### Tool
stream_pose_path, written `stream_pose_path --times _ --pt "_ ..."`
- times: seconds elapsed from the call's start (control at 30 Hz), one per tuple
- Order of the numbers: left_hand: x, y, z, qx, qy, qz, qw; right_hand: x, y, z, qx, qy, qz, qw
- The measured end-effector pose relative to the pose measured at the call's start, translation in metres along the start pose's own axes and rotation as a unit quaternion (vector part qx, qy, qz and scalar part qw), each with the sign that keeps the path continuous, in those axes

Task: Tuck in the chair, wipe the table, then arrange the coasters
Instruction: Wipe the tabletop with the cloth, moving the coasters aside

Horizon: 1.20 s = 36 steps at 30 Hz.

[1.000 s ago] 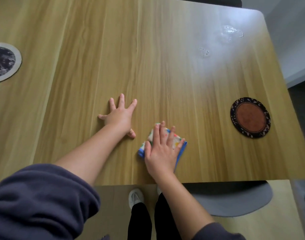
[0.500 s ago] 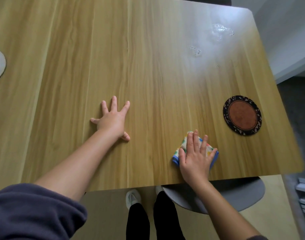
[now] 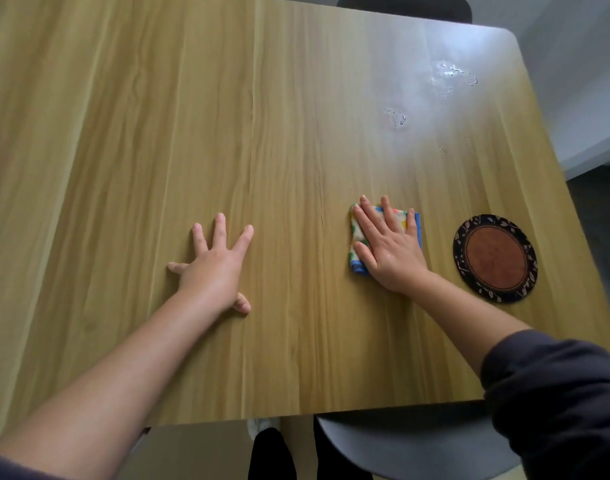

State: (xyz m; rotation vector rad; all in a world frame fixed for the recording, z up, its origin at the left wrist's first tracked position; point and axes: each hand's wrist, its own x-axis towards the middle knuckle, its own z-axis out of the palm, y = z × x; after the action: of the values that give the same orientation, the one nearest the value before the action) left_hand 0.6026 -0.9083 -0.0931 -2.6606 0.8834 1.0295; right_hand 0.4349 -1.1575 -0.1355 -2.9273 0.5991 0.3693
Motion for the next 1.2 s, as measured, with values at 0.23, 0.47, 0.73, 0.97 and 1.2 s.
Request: stream_pose_path --times 0.23,0.47,0.73,0.97,1.2 --pt "-0.002 0.001 -0.002 -0.02 -0.003 -0.012 1.0 0.078 0.024 -0.02 0.005 0.006 -0.008 1.0" --pt "0.001 0.001 0.0 -0.023 -0.007 -0.034 0.999 0.136 0.034 -0.035 0.028 0.026 0.017 0.999" --pt "0.017 0.04 -0.028 -0.014 0.043 -0.061 0.997 0.085 0.038 -0.023 0.029 0.018 -0.038 0.999" --pt "0.095 0.089 -0.086 -0.049 0.088 0.007 0.995 0.072 0.049 -0.011 0.003 0.029 -0.068 0.997" --pt "0.161 0.126 -0.136 -0.051 0.054 0.003 0.997 0.13 0.07 -0.026 0.005 0.042 -0.07 0.997"
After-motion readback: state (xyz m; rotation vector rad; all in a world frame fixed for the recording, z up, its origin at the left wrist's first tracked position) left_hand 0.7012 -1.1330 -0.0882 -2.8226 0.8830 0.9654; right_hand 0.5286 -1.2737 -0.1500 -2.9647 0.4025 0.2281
